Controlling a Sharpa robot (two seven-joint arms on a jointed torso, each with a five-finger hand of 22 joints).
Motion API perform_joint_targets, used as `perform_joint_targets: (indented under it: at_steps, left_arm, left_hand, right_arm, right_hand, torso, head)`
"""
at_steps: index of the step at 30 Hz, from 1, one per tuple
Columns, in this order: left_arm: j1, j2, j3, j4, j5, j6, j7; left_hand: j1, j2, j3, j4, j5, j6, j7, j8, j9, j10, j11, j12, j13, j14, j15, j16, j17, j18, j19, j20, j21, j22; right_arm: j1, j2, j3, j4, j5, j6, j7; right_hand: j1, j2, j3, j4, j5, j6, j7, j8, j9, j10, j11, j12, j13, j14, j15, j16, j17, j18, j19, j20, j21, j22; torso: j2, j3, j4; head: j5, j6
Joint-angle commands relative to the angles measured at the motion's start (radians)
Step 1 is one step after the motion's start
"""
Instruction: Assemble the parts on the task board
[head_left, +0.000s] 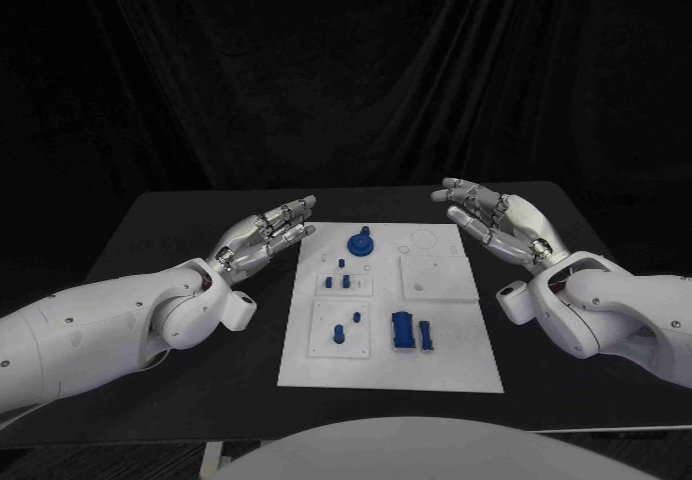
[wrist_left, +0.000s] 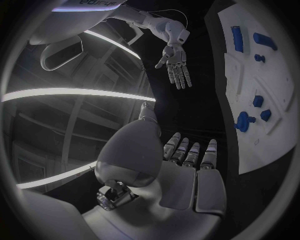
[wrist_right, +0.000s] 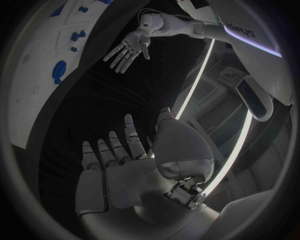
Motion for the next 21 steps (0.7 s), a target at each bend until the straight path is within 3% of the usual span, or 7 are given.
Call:
perform_joint_targets:
  at_steps: [1,4,5,6,8,11,21]
  left_arm:
    - [-0.001,0.0,0.001,0.003,0.009,-0.03,0.154]
    - [-0.001,0.001,0.001,0.003,0.009,-0.028,0.152]
    - [0.0,-0.001,0.0,0.0,0.0,-0.01,0.0]
    - [0.0,-0.001,0.001,0.001,0.001,-0.012,0.0]
    - [-0.001,0.0,0.003,0.003,0.004,-0.023,-0.002]
    - [-0.003,0.003,0.013,0.009,0.016,-0.059,-0.01]
    - [-0.017,0.025,0.081,0.056,0.1,-0.313,-0.059]
  left_hand:
    - [0.007,0.004,0.021,-0.002,0.031,-0.002,-0.006,-0.004,-0.001,-0.001,-0.007,-0.006,-0.002,0.001,-0.005,-0.004,-0.001,0.017,0.001,-0.008,-0.004,-0.002]
    - [0.047,0.012,0.039,-0.003,0.111,-0.001,0.004,-0.004,-0.001,0.0,0.001,-0.006,-0.002,0.001,-0.005,-0.004,-0.001,0.017,0.002,-0.008,-0.004,-0.002]
    - [-0.378,-0.033,0.113,-0.09,0.03,-0.07,-0.049,-0.032,-0.03,-0.005,-0.034,-0.064,-0.028,0.001,-0.033,-0.004,-0.001,-0.049,-0.017,-0.073,-0.025,-0.062]
    - [-0.384,-0.033,0.117,-0.094,0.033,-0.07,-0.049,-0.032,-0.03,-0.005,-0.034,-0.068,-0.028,0.001,-0.033,-0.004,-0.001,-0.049,-0.017,-0.077,-0.025,-0.062]
    - [-0.449,-0.038,0.13,-0.107,0.026,-0.081,-0.049,-0.032,-0.03,-0.005,-0.034,-0.078,-0.028,0.001,-0.109,-0.004,-0.001,-0.049,-0.017,-0.091,-0.025,-0.062]
    - [-0.56,-0.05,0.152,-0.129,0.007,-0.099,-0.049,-0.032,-0.03,-0.005,-0.034,-0.095,-0.028,0.001,-0.109,-0.004,-0.001,-0.05,-0.017,-0.11,-0.025,-0.062]
    - [-0.827,-0.132,0.203,-0.182,-0.038,-0.143,-0.049,-0.032,-0.03,-0.005,-0.034,-0.135,-0.028,0.001,-0.109,-0.004,-0.001,-0.084,-0.017,-0.154,-0.025,-0.062]
  right_arm:
    - [0.002,0.004,0.0,-0.009,0.183,0.093,0.122]
    - [0.003,0.009,0.0,-0.013,0.17,0.101,0.129]
    - [0.0,0.006,0.0,-0.011,0.093,0.039,0.045]
    - [0.0,0.008,0.001,-0.012,0.095,0.038,0.044]
    - [-0.002,0.016,0.006,-0.017,0.106,0.032,0.041]
    - [-0.008,0.045,0.025,-0.034,0.142,0.01,0.03]
    - [-0.05,0.231,0.145,-0.145,0.379,-0.131,-0.039]
  right_hand:
    - [0.005,-0.009,0.011,0.0,0.003,0.005,-0.004,0.0,-0.012,-0.01,-0.002,0.011,-0.009,-0.006,0.001,0.001,-0.005,-0.006,-0.006,-0.001,-0.003,-0.005]
    - [0.014,-0.009,0.018,0.0,0.006,0.009,0.001,0.003,-0.023,-0.015,-0.002,0.022,-0.015,-0.009,0.001,0.004,-0.008,-0.005,-0.007,-0.001,-0.003,-0.008]
    - [-0.297,-0.037,0.06,-0.088,-0.072,-0.172,-0.002,-0.062,-0.098,-0.047,-0.036,-0.051,-0.077,-0.066,-0.055,-0.031,-0.075,-0.07,-0.023,-0.09,-0.011,-0.058]
    - [-0.401,-0.037,0.08,-0.124,-0.072,-0.241,-0.002,-0.087,-0.13,-0.062,-0.12,-0.076,-0.103,-0.066,-0.077,-0.031,-0.075,-0.07,-0.023,-0.124,-0.011,-0.058]
    - [-0.595,-0.037,0.174,-0.177,-0.072,-0.345,-0.002,-0.125,-0.177,-0.136,-0.12,-0.117,-0.142,-0.066,-0.109,-0.031,-0.075,-0.07,-0.023,-0.178,-0.011,-0.058]
    - [-0.788,-0.037,0.174,-0.294,-0.072,-0.452,-0.002,-0.208,-0.281,-0.136,-0.12,-0.207,-0.227,-0.066,-0.182,-0.031,-0.075,-0.07,-0.023,-0.296,-0.011,-0.058]
    - [-1.005,-0.037,0.174,-0.294,-0.072,-0.574,-0.002,-0.208,-0.281,-0.136,-0.12,-0.207,-0.227,-0.066,-0.182,-0.031,-0.075,-0.07,-0.023,-0.296,-0.011,-0.058]
  torso:
    - [0.001,-0.0003,0.0007]
    - [0.002,-0.0001,0.0016]
    - [0.001,0.0,0.0003]
    - [0.001,0.0,0.0001]
    - [0.001,0.0002,-0.0005]
    - [0.001,0.0007,-0.0027]
    - [0.003,0.0044,-0.0179]
  head:
    - [0.0,0.0]
    - [-0.003,0.0]
    - [0.0,0.0]
    - [0.0,0.001]
    - [0.001,0.006]
    - [0.002,0.025]
    - [0.015,0.152]
